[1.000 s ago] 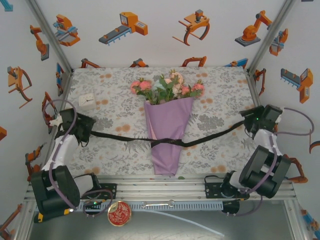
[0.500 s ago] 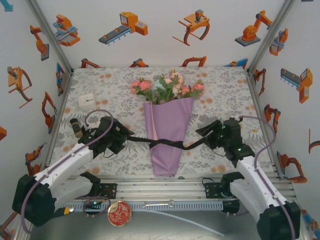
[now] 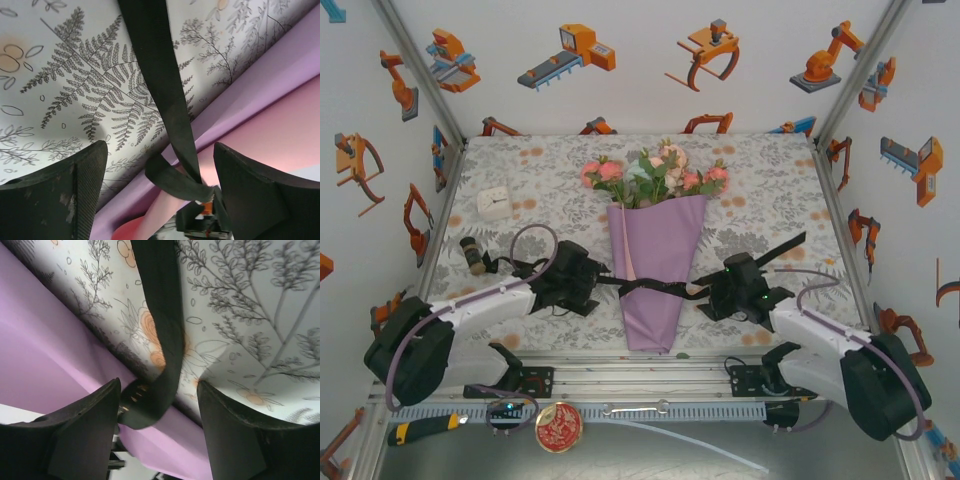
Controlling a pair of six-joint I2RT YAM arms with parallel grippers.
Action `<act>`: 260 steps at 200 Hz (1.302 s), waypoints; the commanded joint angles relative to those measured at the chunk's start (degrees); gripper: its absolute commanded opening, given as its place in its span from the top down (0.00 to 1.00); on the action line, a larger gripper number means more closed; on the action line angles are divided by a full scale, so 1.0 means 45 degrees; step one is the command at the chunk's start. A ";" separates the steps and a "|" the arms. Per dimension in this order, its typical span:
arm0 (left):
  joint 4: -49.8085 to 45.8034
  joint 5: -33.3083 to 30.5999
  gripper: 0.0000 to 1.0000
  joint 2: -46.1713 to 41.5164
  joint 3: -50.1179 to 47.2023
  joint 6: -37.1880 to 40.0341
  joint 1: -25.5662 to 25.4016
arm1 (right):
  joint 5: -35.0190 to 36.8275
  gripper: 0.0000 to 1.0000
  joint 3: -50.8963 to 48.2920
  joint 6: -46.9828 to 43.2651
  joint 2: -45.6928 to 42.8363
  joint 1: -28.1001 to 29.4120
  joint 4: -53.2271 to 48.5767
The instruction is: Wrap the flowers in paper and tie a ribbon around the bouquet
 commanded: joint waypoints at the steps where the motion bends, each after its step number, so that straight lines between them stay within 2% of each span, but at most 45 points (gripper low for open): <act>1: 0.1070 0.0089 0.21 0.0471 -0.0448 -0.2099 -0.0135 | 0.0502 0.41 -0.0298 0.0986 0.0914 0.0120 0.1886; 25: 0.2160 0.0134 0.29 0.0916 -0.0786 -0.2654 -0.0142 | 0.0430 0.44 -0.0420 0.1099 0.1707 0.0188 0.2804; 48: 0.2592 -0.0062 0.41 0.1228 -0.0786 -0.2651 -0.0144 | 0.0758 0.55 -0.0478 0.1079 0.1859 0.0178 0.2997; 64: 0.2935 -0.0140 0.56 0.1483 -0.0811 -0.2640 -0.0129 | 0.0994 0.67 -0.0566 0.1079 0.1770 0.0179 0.3107; 86: 0.3505 -0.0123 0.89 0.1698 -0.0933 -0.2255 -0.0008 | 0.1346 0.90 -0.0577 0.0688 0.1580 0.0188 0.3101; 96: 0.3134 -0.0156 1.00 0.1596 -0.0823 -0.1803 0.0167 | 0.1522 1.00 -0.0519 0.0453 0.1478 0.0188 0.2984; 122: 0.1624 -0.0770 1.00 0.0884 -0.0562 -0.0409 0.0691 | 0.2090 1.00 -0.0396 -0.0654 0.1090 0.0000 0.2716; 150: 0.0232 -0.1833 1.00 -0.0263 -0.0562 0.1277 0.1480 | 0.3457 1.00 0.0099 -0.2377 0.0134 -0.0624 0.0431; 171: -0.0481 -0.1678 1.00 -0.0732 -0.0579 0.2561 0.2474 | 0.3596 1.00 0.0186 -0.3196 -0.0229 -0.1964 -0.1113; 202: -0.0395 -0.0966 1.00 -0.1207 -0.1547 0.3264 0.4168 | 0.3881 1.00 0.0176 -0.5045 -0.0847 -0.4034 -0.2383; 232: -0.0919 -0.0844 1.00 -0.1683 -0.1724 0.4972 0.5913 | 0.3613 1.00 0.0117 -0.6155 -0.1140 -0.5938 -0.2654; 260: -0.1095 -0.0441 1.00 -0.2331 -0.2156 0.5754 0.7767 | 0.3300 1.00 0.0213 -0.6849 -0.1228 -0.7181 -0.2654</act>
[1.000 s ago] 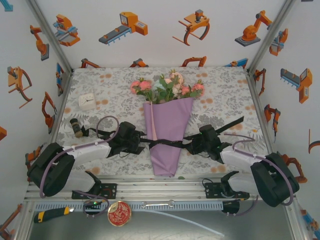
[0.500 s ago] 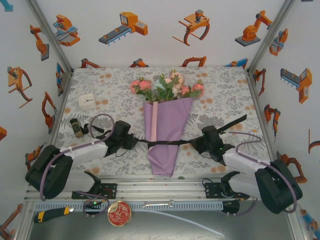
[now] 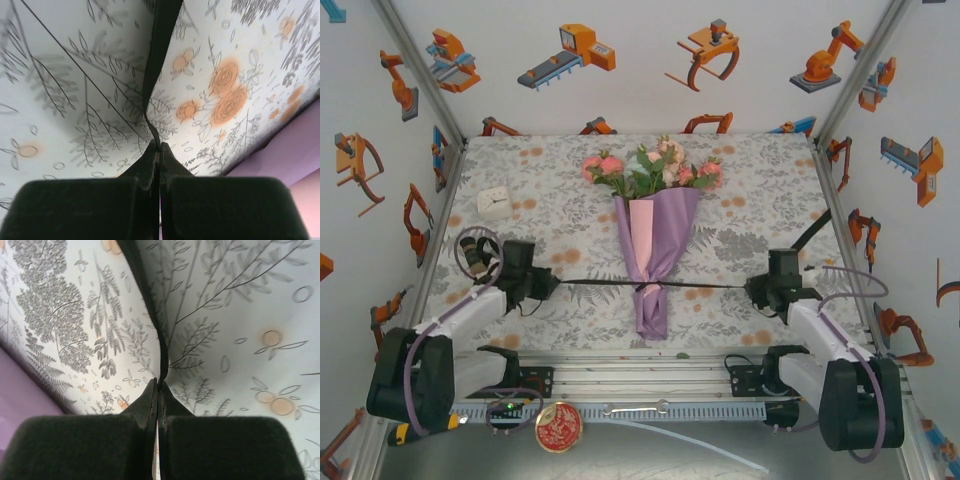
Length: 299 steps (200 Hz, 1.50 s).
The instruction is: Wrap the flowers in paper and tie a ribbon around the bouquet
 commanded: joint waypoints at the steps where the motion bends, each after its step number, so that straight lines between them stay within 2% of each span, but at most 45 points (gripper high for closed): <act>1: -0.1018 -0.0977 1.00 -0.0581 -0.0504 0.1738 0.1657 | 0.1519 1.00 0.0224 -0.1473 -0.0164 -0.1117 -0.0823; 17: -0.1047 -0.0291 1.00 -0.0625 -0.0468 0.2094 0.2352 | 0.1459 1.00 0.0473 -0.1710 -0.0332 -0.1259 -0.0928; 38: -0.0963 0.0149 1.00 -0.0691 -0.0337 0.2323 0.2409 | 0.1245 1.00 0.0818 -0.1917 -0.0588 -0.1265 -0.1114; 50: 0.0011 0.0838 1.00 -0.0723 -0.0392 0.2723 0.2392 | 0.0676 1.00 0.0935 -0.2497 -0.0831 -0.1265 -0.0699; 65: 0.0792 0.1720 1.00 -0.0844 0.0093 0.3610 0.1943 | -0.1125 1.00 0.1087 -0.3578 -0.0950 -0.1173 0.0487; 80: 0.0830 0.2094 1.00 -0.0963 0.1274 0.6084 0.0752 | -0.3338 1.00 0.1391 -0.4760 -0.0883 -0.0876 0.1666; 88: 0.0324 0.2096 1.00 -0.0934 0.2120 0.7508 -0.0008 | -0.4280 0.85 0.1807 -0.5710 -0.0826 -0.0733 0.1615; 92: -0.0009 0.2113 1.00 -0.0894 0.2539 0.8468 -0.0377 | -0.4722 0.74 0.2194 -0.6420 -0.0793 -0.0666 0.1298; 102: -0.0786 0.2001 0.99 -0.0795 0.3404 1.0330 -0.1140 | -0.5129 0.58 0.3143 -0.8015 -0.0728 -0.0548 0.0254; 122: -0.1927 0.2101 0.96 -0.0504 0.4652 1.3280 -0.2476 | -0.5534 0.48 0.4796 -1.0864 -0.0559 -0.0290 -0.1246; 139: -0.2552 0.1934 0.93 -0.0229 0.5306 1.4275 -0.3053 | -0.6252 0.44 0.6073 -1.3579 -0.0200 0.0508 -0.2180; 151: -0.2635 0.2143 0.92 -0.0141 0.5576 1.4528 -0.3277 | -0.6201 0.43 0.6917 -1.4649 0.0222 0.1822 -0.2639; 166: -0.2499 0.2103 0.90 -0.0083 0.5838 1.4395 -0.3487 | -0.6449 0.43 0.7603 -1.4764 0.0887 0.3875 -0.2281; 182: -0.2312 0.2089 0.90 -0.0002 0.6037 1.3920 -0.3595 | -0.6986 0.43 0.7262 -1.3963 0.1568 0.6187 0.0464; 195: -0.2086 0.2202 0.90 0.0095 0.6123 1.3628 -0.3680 | -0.6624 0.40 0.6863 -1.4103 0.2359 0.8113 0.3156; 208: -0.1699 0.2154 0.90 0.0130 0.6092 1.3332 -0.3789 | -0.6353 0.38 0.7170 -1.4199 0.3960 0.9379 0.4839; 237: -0.0815 0.2039 0.91 0.0097 0.5858 1.2470 -0.3888 | -0.6477 0.38 0.8362 -1.3786 0.6793 1.0601 0.6897; 276: -0.0568 0.1893 0.89 0.0081 0.5730 1.1842 -0.3925 | -0.6715 0.38 0.9004 -1.2225 0.8633 1.0688 0.9736; 299: -0.0714 0.1348 0.86 -0.0039 0.5577 1.1537 -0.3939 | -0.7107 0.41 0.9384 -1.1304 0.9287 1.0688 1.0625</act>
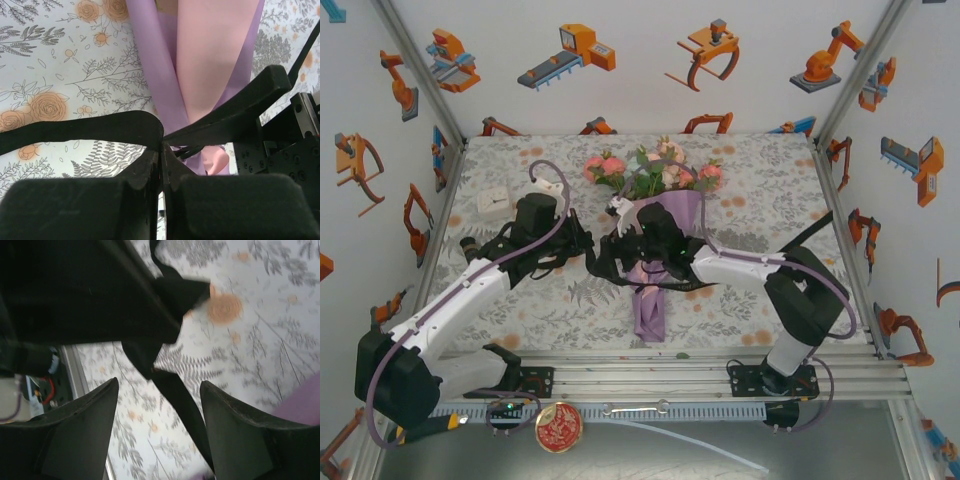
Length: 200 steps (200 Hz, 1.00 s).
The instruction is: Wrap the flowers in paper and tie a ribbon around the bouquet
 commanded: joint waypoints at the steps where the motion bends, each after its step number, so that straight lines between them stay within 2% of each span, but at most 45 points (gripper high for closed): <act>1: 0.0200 -0.0559 0.86 -0.0160 -0.0094 -0.0600 -0.0059 | -0.0482 0.41 0.0770 0.1226 0.0322 0.0022 0.2610; 13: 0.0015 -0.0742 0.83 -0.0163 -0.0036 -0.0710 -0.0039 | -0.0487 0.46 0.0869 0.1412 0.0482 0.0021 0.2713; 25: -0.0018 -0.0778 0.79 -0.0215 -0.0004 -0.0858 -0.0027 | -0.0414 0.59 0.0878 0.1390 0.0560 0.0002 0.2702; 53: 0.0010 -0.1061 0.56 -0.0860 0.0088 -0.0714 0.0015 | -0.0222 0.92 0.0479 0.1447 0.0165 -0.0276 0.2603; 65: -0.0091 -0.1585 0.49 -0.1376 0.0105 -0.0307 0.0132 | -0.0392 1.00 0.0296 0.1482 -0.0083 -0.0467 0.2574; 78: -0.0306 -0.2247 0.45 -0.1977 0.0108 0.0529 0.0371 | -0.0616 1.00 0.0133 0.1531 -0.0377 -0.0668 0.2512; 96: -0.0335 -0.3169 0.44 -0.2644 -0.0252 0.2620 0.0734 | -0.1049 1.00 -0.0044 0.1297 -0.0769 -0.0889 0.2312; 109: 0.0010 -0.3257 0.44 -0.2821 -0.0824 0.3675 0.1259 | -0.1406 1.00 -0.0064 0.1122 -0.0925 -0.1036 0.2027; 122: 0.0774 -0.1920 0.43 -0.2815 -0.1564 0.4963 0.1735 | -0.1775 1.00 -0.0091 0.1062 -0.1059 -0.1182 0.1970; 140: 0.2288 -0.0041 0.43 -0.2567 -0.2581 0.6260 0.1830 | -0.2104 1.00 -0.0149 0.1029 -0.1199 -0.1353 0.1983; 165: 0.5878 0.3581 0.36 -0.2038 -0.4104 0.6438 0.1792 | -0.2345 1.00 -0.0073 0.1040 -0.1212 -0.1503 0.1973; 175: 0.7047 0.4104 0.34 -0.1727 -0.4571 0.6444 0.1766 | -0.2372 1.00 -0.0034 0.1125 -0.1149 -0.1521 0.1973; 200: 0.7259 0.4684 0.28 -0.0605 -0.4431 0.6993 0.1751 | -0.2635 1.00 0.0197 0.1350 -0.0949 -0.1521 0.1973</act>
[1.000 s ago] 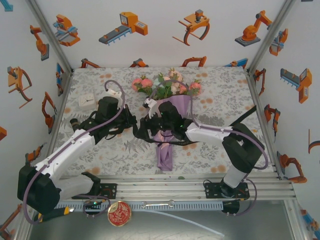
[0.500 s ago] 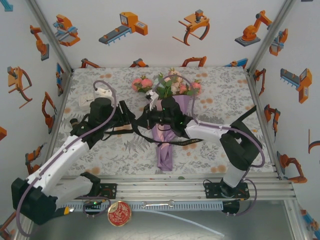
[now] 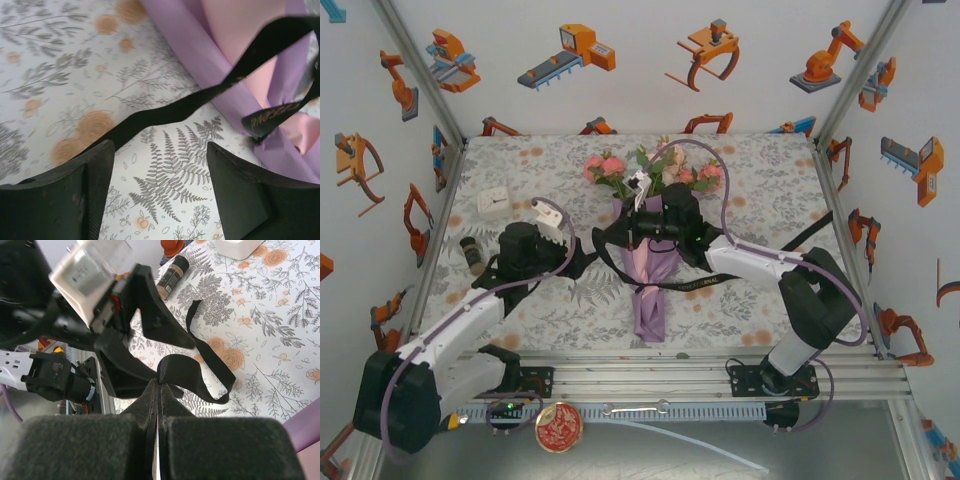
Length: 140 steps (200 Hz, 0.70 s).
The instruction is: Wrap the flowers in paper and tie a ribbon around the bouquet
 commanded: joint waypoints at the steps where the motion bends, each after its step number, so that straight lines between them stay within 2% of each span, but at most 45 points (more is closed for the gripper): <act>1: 0.2440 0.2048 0.28 0.0695 0.0229 0.1101 -0.0036 | -0.0527 1.00 0.0216 -0.0005 -0.0035 -0.0040 0.0273; 37: 0.3520 0.3624 0.25 0.2110 0.1060 0.0585 -0.0077 | -0.0625 1.00 0.0299 0.0148 0.0004 -0.0038 0.0273; 61: 0.4307 0.3086 0.24 0.2754 0.1232 0.0431 -0.0289 | -0.0758 1.00 0.0363 0.0280 -0.0007 -0.0039 0.0293; 71: 0.4900 0.3002 0.27 0.2847 0.1170 0.0109 -0.0293 | -0.0829 1.00 0.0378 0.0358 0.0024 -0.0041 0.0276; 87: 0.6344 0.3344 0.41 0.2860 0.1010 -0.1038 -0.0286 | -0.0722 1.00 0.0320 0.0424 0.0042 -0.0040 0.0221; 97: 0.7420 0.3783 0.61 0.2863 0.0925 -0.2047 -0.0289 | -0.0362 1.00 0.0216 0.0448 0.0005 -0.0040 0.0147; 112: 0.8156 0.4226 0.87 0.2725 0.0892 -0.3355 -0.0297 | 0.0341 0.81 0.0024 0.0430 -0.0171 -0.0086 -0.0055; 122: 0.8401 0.4241 0.93 0.2544 0.0786 -0.3867 -0.0340 | 0.0651 0.79 -0.0051 0.0287 -0.0440 -0.0185 -0.0318; 140: 0.8371 0.3964 0.95 0.2129 0.0477 -0.4274 -0.0445 | 0.1200 0.74 -0.0153 -0.0087 -0.1113 -0.0566 -0.1355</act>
